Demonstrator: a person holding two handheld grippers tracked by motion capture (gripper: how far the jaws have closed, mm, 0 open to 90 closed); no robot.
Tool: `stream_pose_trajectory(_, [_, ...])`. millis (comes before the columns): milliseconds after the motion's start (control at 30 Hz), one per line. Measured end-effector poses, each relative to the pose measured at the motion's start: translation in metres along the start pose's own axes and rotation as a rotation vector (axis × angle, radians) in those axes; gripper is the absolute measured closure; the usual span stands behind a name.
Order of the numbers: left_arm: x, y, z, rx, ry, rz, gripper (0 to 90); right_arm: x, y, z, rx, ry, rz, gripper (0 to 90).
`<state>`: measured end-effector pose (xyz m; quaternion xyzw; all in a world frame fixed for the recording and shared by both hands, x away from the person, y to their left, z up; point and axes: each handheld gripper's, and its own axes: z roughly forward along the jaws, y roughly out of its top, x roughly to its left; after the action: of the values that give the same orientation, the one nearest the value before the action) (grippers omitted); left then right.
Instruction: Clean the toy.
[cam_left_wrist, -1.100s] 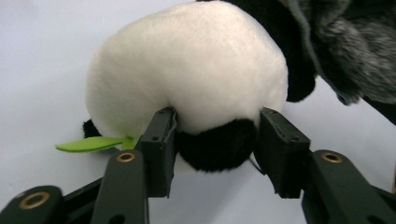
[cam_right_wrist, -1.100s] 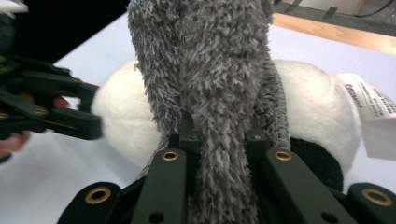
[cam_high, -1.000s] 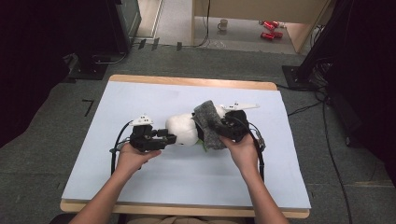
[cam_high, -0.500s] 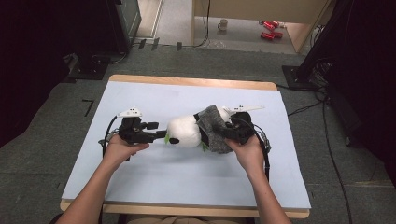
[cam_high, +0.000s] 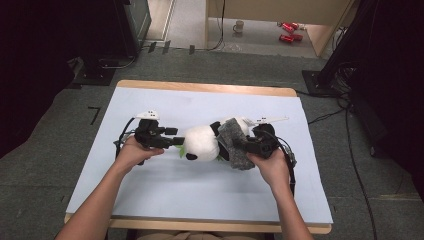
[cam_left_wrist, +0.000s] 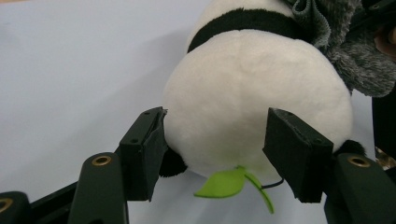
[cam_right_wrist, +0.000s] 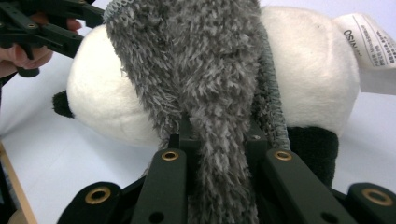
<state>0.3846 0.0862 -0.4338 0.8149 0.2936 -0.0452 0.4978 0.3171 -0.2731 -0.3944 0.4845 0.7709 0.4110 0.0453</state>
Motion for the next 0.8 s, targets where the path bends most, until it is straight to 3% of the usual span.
stream_pose_trajectory(167, [0.001, 0.001, 0.009, 0.013, -0.053, -0.003, 35.3, -0.005, -0.002, -0.001, 0.018, 0.009, 0.005, 77.1])
stream_pose_trajectory(267, [0.000, 0.000, 0.016, 0.051, -0.090, -0.022, 34.6, -0.009, -0.004, 0.000, 0.018, 0.023, 0.007, 77.1])
stream_pose_trajectory(433, [-0.005, -0.004, 0.026, 0.092, -0.116, 0.004, 34.9, -0.012, -0.006, 0.003, 0.001, 0.025, -0.012, 76.7])
stream_pose_trajectory(567, [-0.010, -0.007, 0.033, 0.130, -0.145, 0.021, 44.5, -0.015, -0.007, 0.004, -0.006, 0.035, -0.003, 76.6])
stream_pose_trajectory(633, [-0.016, -0.009, 0.036, 0.137, -0.120, 0.083, 51.5, -0.016, -0.008, 0.005, -0.012, 0.032, -0.007, 76.5])
stream_pose_trajectory(800, [-0.019, -0.007, 0.031, 0.095, -0.064, 0.077, 68.2, -0.018, -0.008, 0.004, -0.040, 0.032, 0.000, 76.4])
